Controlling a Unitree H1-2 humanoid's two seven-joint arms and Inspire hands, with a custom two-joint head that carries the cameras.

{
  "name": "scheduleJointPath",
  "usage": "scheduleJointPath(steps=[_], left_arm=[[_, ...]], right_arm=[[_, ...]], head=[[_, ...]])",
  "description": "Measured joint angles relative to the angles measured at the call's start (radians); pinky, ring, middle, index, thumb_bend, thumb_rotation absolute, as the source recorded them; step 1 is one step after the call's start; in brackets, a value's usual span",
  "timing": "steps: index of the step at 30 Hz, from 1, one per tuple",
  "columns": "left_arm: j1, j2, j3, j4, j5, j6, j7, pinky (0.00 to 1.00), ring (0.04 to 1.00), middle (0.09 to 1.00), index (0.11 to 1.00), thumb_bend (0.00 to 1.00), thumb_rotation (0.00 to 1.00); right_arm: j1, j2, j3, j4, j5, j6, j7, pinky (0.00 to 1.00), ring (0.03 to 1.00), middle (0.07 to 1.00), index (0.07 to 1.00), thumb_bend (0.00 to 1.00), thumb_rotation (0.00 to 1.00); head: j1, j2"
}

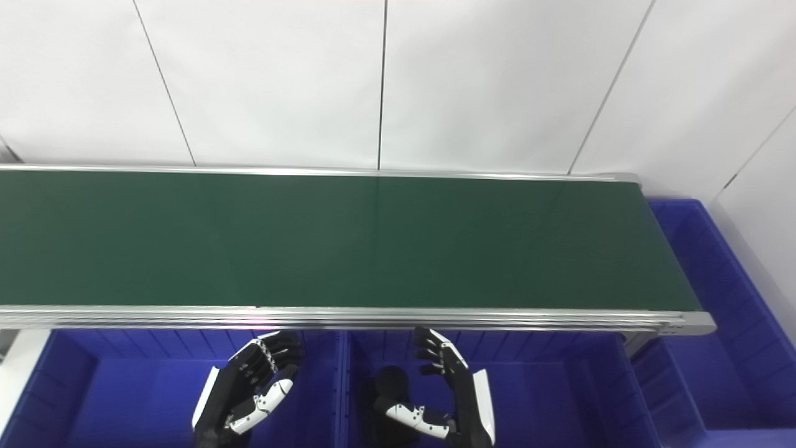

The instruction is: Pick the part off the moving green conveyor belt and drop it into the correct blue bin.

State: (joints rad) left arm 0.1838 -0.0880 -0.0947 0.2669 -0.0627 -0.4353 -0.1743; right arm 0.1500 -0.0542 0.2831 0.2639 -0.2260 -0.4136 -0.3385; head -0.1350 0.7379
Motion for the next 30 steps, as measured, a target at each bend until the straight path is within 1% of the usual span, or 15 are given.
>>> scheduleJointPath(steps=[3,5,6,7,8,9,11,15,16,18,23,28,30], left_arm=[[0.000,-0.001,0.000,0.001,0.000,0.000,0.000,0.68,0.662,0.682,0.674,0.25,0.00],[0.000,-0.003,0.003,0.001,-0.001,0.000,0.000,0.66,0.651,0.675,0.669,0.29,0.00],[0.000,-0.004,0.005,0.001,-0.001,0.000,0.000,0.66,0.650,0.675,0.669,0.29,0.00],[0.000,-0.005,0.006,0.001,-0.003,0.000,0.000,0.67,0.651,0.675,0.670,0.25,0.00],[0.000,-0.006,0.007,0.001,-0.009,0.000,0.000,0.67,0.652,0.675,0.670,0.24,0.00],[0.001,-0.007,0.007,0.001,-0.010,0.000,0.000,0.67,0.655,0.677,0.669,0.27,0.00],[0.001,-0.008,0.007,0.002,-0.010,0.000,0.000,0.66,0.652,0.677,0.668,0.29,0.00],[0.002,-0.011,0.007,0.003,-0.010,0.000,0.000,0.65,0.640,0.671,0.663,0.31,0.00],[0.002,-0.012,0.007,0.003,-0.009,0.000,0.000,0.65,0.640,0.671,0.664,0.29,0.00],[0.003,-0.013,0.007,0.003,-0.008,0.000,0.001,0.65,0.641,0.671,0.665,0.30,0.00],[0.003,-0.014,0.008,0.003,-0.008,0.000,0.000,0.67,0.646,0.669,0.664,0.39,0.00],[0.003,-0.014,0.009,0.003,-0.008,0.000,0.000,0.67,0.643,0.669,0.662,0.43,0.00],[0.003,-0.014,0.010,0.003,-0.009,0.000,-0.001,0.66,0.636,0.667,0.664,0.43,0.00]], right_arm=[[0.000,0.000,0.002,0.000,-0.001,0.000,0.000,0.62,0.714,0.754,0.778,0.68,0.00],[0.000,0.000,0.006,0.000,-0.003,0.000,-0.001,0.62,0.710,0.751,0.778,0.67,0.00],[0.000,0.000,0.007,0.000,-0.004,0.000,-0.001,0.62,0.708,0.751,0.778,0.67,0.00],[0.000,-0.001,0.008,0.000,-0.004,0.000,-0.001,0.62,0.707,0.753,0.777,0.67,0.01],[0.000,-0.001,0.008,0.000,-0.004,0.000,-0.001,0.62,0.707,0.753,0.777,0.67,0.01],[0.000,-0.001,0.008,0.000,-0.004,0.000,-0.001,0.62,0.708,0.755,0.775,0.67,0.00],[0.000,-0.002,0.008,0.000,-0.001,0.000,-0.001,0.62,0.710,0.757,0.775,0.67,0.01],[0.001,-0.003,0.008,0.000,0.002,0.000,-0.001,0.62,0.705,0.756,0.777,0.67,0.00],[0.001,-0.003,0.008,0.000,0.002,0.000,-0.001,0.61,0.700,0.752,0.777,0.67,0.01],[0.001,-0.003,0.008,0.000,0.001,0.000,-0.001,0.61,0.693,0.747,0.776,0.67,0.00],[0.001,-0.003,0.010,0.000,0.004,0.000,-0.001,0.60,0.691,0.749,0.777,0.66,0.00],[0.001,-0.003,0.014,0.000,0.006,0.000,-0.001,0.60,0.693,0.748,0.781,0.66,0.01],[0.001,-0.003,0.016,0.000,0.006,0.000,-0.001,0.60,0.693,0.749,0.780,0.66,0.01]], head=[[0.000,0.002],[-0.001,0.000],[0.000,-0.008],[0.000,-0.008],[0.000,-0.008],[0.003,-0.012],[0.005,-0.014],[0.005,-0.012],[0.005,-0.011],[0.005,-0.011],[0.005,-0.005],[0.008,-0.006],[0.008,-0.006]])
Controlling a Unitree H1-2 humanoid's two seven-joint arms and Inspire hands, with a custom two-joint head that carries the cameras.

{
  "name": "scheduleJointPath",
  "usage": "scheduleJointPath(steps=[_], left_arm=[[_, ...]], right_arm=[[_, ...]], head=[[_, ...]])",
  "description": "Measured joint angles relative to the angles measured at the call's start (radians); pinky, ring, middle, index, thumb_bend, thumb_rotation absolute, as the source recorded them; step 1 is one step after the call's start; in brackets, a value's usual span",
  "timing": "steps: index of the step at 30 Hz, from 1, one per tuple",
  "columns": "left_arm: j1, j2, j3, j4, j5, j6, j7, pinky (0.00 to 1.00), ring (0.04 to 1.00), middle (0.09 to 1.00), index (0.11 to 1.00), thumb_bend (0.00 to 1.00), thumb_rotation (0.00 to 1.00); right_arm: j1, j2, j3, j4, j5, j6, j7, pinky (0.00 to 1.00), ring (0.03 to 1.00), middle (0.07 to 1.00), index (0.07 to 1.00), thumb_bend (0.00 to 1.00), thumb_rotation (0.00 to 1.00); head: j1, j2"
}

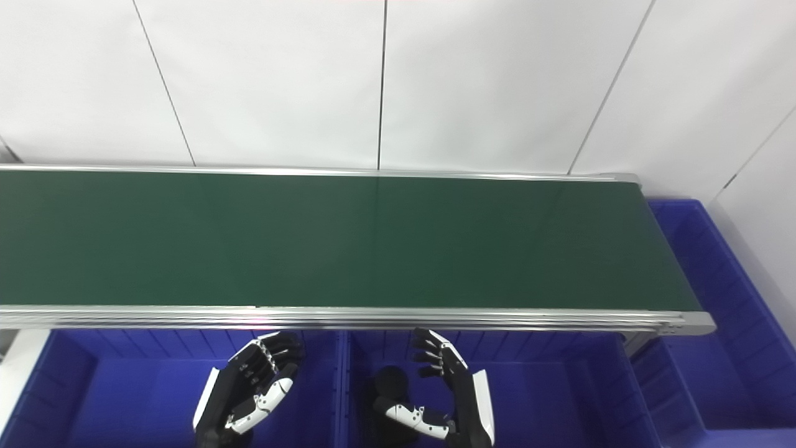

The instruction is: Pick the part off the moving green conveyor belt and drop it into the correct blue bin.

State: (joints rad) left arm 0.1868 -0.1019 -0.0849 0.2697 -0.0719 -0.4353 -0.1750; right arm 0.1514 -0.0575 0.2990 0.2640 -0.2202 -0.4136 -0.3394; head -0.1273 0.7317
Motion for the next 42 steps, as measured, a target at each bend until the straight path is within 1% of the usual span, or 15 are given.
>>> scheduleJointPath(steps=[6,11,14,16,21,26,29,32,36,38,42], left_arm=[[0.001,-0.001,0.000,-0.003,-0.009,0.000,-0.002,0.68,0.647,0.667,0.665,0.43,0.00],[0.006,-0.014,0.015,-0.010,-0.011,0.000,0.001,0.67,0.646,0.657,0.649,0.38,0.00],[0.007,-0.023,0.021,-0.010,-0.012,0.000,0.000,0.68,0.651,0.659,0.648,0.36,0.00],[0.007,-0.023,0.022,-0.011,-0.011,0.000,0.000,0.65,0.641,0.651,0.645,0.36,0.00],[0.010,-0.023,0.029,-0.011,-0.011,0.000,-0.001,0.66,0.630,0.645,0.643,0.38,0.00],[0.012,-0.024,0.033,-0.011,-0.011,0.000,-0.002,0.66,0.631,0.637,0.636,0.40,0.00],[0.013,-0.025,0.034,-0.011,-0.010,0.000,-0.002,0.66,0.629,0.635,0.637,0.39,0.00],[0.014,-0.026,0.034,-0.011,-0.008,0.000,-0.002,0.66,0.628,0.637,0.635,0.43,0.00],[0.014,-0.026,0.035,-0.011,-0.008,0.000,-0.003,0.65,0.628,0.641,0.638,0.42,0.00],[0.014,-0.026,0.035,-0.011,-0.008,0.000,-0.004,0.67,0.631,0.644,0.641,0.43,0.00],[0.014,-0.026,0.036,-0.011,-0.008,0.000,-0.005,0.66,0.628,0.643,0.644,0.44,0.00]], right_arm=[[0.001,0.000,0.001,0.000,0.000,0.000,0.000,0.61,0.695,0.750,0.782,0.66,0.00],[0.001,0.000,0.005,0.001,0.002,0.000,0.000,0.60,0.690,0.748,0.781,0.66,0.00],[0.001,0.000,0.008,0.001,0.002,0.000,0.000,0.60,0.689,0.745,0.781,0.66,0.00],[0.002,0.000,0.009,0.001,0.002,0.000,0.000,0.60,0.694,0.750,0.781,0.66,0.00],[0.006,0.000,0.014,0.001,-0.001,0.000,0.000,0.59,0.684,0.740,0.779,0.65,0.00],[0.008,0.000,0.015,0.001,-0.003,0.000,-0.003,0.61,0.694,0.747,0.776,0.66,0.00],[0.009,-0.001,0.021,0.000,-0.009,0.000,-0.032,0.60,0.686,0.735,0.758,0.66,0.00],[0.009,-0.011,0.046,0.000,-0.021,0.000,-0.075,0.59,0.676,0.728,0.756,0.65,0.00],[0.009,-0.015,0.056,-0.003,-0.021,0.000,-0.080,0.60,0.679,0.730,0.761,0.65,0.00],[0.009,-0.015,0.056,-0.008,-0.015,0.000,-0.080,0.60,0.676,0.728,0.755,0.65,0.00],[0.009,-0.015,0.060,-0.009,-0.010,0.000,-0.080,0.59,0.672,0.724,0.753,0.65,0.00]], head=[[0.002,-0.005],[0.006,-0.012],[0.009,-0.018],[0.011,-0.020],[0.012,-0.020],[0.012,-0.026],[0.012,-0.028],[0.012,-0.028],[0.020,-0.026],[0.020,-0.026],[0.023,-0.025]])
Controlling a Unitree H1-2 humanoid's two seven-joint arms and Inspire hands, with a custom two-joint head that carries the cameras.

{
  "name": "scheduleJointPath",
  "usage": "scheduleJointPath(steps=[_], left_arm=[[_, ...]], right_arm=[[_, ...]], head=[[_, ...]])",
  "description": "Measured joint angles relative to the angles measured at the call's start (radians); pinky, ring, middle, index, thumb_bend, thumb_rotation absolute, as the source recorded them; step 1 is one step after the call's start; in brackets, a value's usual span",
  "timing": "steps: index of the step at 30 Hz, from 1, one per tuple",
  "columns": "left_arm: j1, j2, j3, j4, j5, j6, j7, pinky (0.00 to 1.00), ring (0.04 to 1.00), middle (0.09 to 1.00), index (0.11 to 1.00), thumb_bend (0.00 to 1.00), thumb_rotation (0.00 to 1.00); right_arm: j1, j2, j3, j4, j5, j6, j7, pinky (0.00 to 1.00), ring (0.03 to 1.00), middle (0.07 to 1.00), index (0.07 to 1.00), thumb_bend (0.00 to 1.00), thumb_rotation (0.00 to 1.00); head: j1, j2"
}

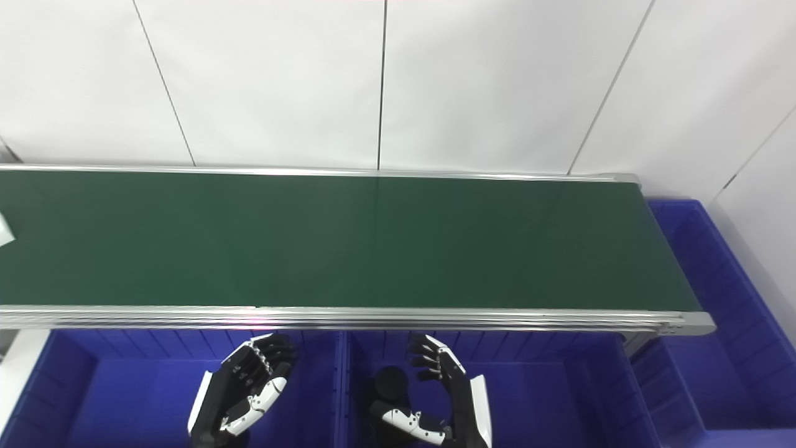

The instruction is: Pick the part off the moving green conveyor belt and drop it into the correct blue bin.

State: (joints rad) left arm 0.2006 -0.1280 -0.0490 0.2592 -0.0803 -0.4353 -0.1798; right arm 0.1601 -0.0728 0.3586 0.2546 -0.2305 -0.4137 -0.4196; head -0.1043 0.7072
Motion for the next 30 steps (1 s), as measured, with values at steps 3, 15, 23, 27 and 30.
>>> scheduleJointPath(steps=[3,15,23,27,30], left_arm=[[0.000,0.000,0.001,0.000,0.000,0.000,0.000,0.66,0.628,0.642,0.641,0.44,0.00],[0.005,-0.017,-0.024,0.040,0.044,0.000,0.010,0.66,0.627,0.642,0.638,0.54,0.00],[-0.007,-0.028,-0.037,0.093,0.070,0.000,0.056,0.67,0.633,0.638,0.632,0.62,0.00],[-0.010,-0.022,-0.049,0.109,0.084,0.000,0.067,0.70,0.637,0.633,0.623,0.64,0.00],[-0.016,-0.019,-0.057,0.120,0.085,0.000,0.080,0.70,0.629,0.630,0.617,0.67,0.00]], right_arm=[[0.000,-0.001,0.006,0.000,0.000,0.000,-0.001,0.59,0.676,0.728,0.757,0.65,0.00],[0.006,-0.046,0.014,0.000,0.058,0.000,0.003,0.60,0.677,0.735,0.766,0.61,0.00],[-0.006,-0.072,0.026,0.048,0.102,-0.001,0.012,0.59,0.671,0.739,0.770,0.58,0.00],[-0.012,-0.075,0.028,0.064,0.116,-0.001,0.016,0.59,0.668,0.732,0.764,0.59,0.00],[-0.015,-0.075,0.022,0.085,0.136,-0.001,0.038,0.57,0.660,0.724,0.761,0.58,0.00]], head=[[0.012,-0.002],[0.310,-0.120],[0.403,-0.231],[0.419,-0.250],[0.449,-0.273]])
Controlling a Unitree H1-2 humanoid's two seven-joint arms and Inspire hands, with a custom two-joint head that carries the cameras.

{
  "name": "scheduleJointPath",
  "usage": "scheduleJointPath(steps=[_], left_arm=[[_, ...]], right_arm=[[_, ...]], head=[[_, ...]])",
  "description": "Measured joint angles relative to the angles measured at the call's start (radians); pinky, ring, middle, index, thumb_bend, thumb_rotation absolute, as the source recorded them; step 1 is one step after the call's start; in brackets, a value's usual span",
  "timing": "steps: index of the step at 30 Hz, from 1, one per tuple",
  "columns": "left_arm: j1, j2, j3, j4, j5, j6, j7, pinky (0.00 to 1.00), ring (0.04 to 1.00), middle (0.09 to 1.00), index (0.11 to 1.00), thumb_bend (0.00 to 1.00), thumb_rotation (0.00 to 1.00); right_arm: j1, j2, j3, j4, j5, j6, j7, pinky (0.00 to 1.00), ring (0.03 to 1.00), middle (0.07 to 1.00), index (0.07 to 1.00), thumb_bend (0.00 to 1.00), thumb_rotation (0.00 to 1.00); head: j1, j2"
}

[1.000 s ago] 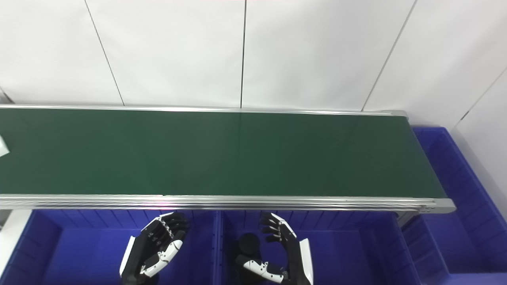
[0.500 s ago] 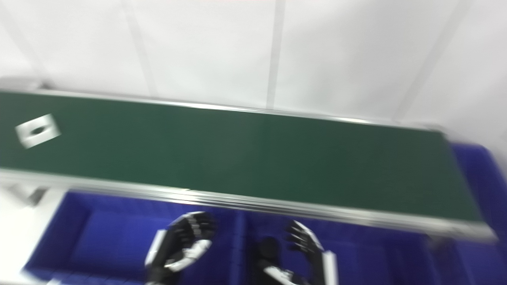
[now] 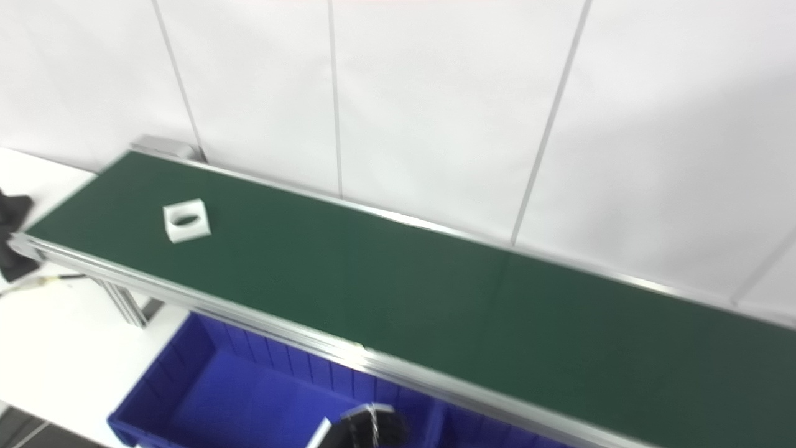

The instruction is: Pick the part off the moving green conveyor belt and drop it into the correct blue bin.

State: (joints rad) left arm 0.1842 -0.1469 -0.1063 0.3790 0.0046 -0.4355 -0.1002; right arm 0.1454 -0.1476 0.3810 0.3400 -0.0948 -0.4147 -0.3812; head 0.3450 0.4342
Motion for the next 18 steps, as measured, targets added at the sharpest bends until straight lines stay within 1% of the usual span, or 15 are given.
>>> scheduleJointPath(steps=[1,3,5,8,11,13,14,18], left_arm=[[-0.002,0.000,-0.001,0.003,0.000,0.000,0.005,0.69,0.628,0.630,0.615,0.68,0.00],[-0.006,0.001,-0.002,0.012,-0.001,0.000,0.010,0.67,0.621,0.621,0.605,0.71,0.00],[-0.011,0.001,-0.001,0.025,-0.002,0.000,0.010,0.67,0.616,0.616,0.601,0.72,0.00],[-0.013,0.001,-0.001,0.028,-0.003,0.000,0.009,0.66,0.610,0.611,0.598,0.72,0.00],[-0.018,0.001,0.000,0.044,-0.003,0.000,0.009,0.65,0.601,0.604,0.598,0.73,0.00],[-0.020,0.001,0.000,0.053,-0.003,0.000,0.009,0.65,0.601,0.605,0.596,0.73,0.00],[-0.020,0.001,0.000,0.053,-0.003,0.000,0.009,0.65,0.599,0.605,0.593,0.72,0.00],[-0.020,0.001,0.001,0.054,-0.003,0.000,0.009,0.64,0.592,0.601,0.589,0.72,0.00]], right_arm=[[0.000,0.000,-0.002,0.002,0.004,0.000,0.008,0.57,0.657,0.724,0.762,0.58,0.00],[0.000,0.000,-0.005,0.003,0.004,0.000,0.011,0.58,0.668,0.734,0.769,0.58,0.00],[-0.001,0.000,-0.008,0.006,0.002,0.000,0.011,0.58,0.670,0.737,0.771,0.57,0.00],[-0.003,-0.002,-0.008,0.014,-0.001,0.000,0.011,0.58,0.671,0.737,0.770,0.56,0.00],[-0.008,-0.003,-0.006,0.033,-0.003,0.000,0.011,0.58,0.672,0.738,0.768,0.55,0.00],[-0.010,-0.004,-0.005,0.034,-0.005,-0.002,0.011,0.58,0.668,0.732,0.761,0.55,0.00],[-0.010,-0.003,-0.007,0.034,-0.003,-0.002,0.012,0.57,0.667,0.730,0.757,0.56,0.00],[-0.009,0.000,-0.015,0.034,0.005,-0.002,0.015,0.57,0.668,0.727,0.753,0.56,0.00]], head=[[0.009,-0.009],[0.011,-0.011],[0.020,-0.031],[0.020,-0.042],[0.014,-0.066],[0.014,-0.066],[0.008,-0.055],[0.002,-0.052]])
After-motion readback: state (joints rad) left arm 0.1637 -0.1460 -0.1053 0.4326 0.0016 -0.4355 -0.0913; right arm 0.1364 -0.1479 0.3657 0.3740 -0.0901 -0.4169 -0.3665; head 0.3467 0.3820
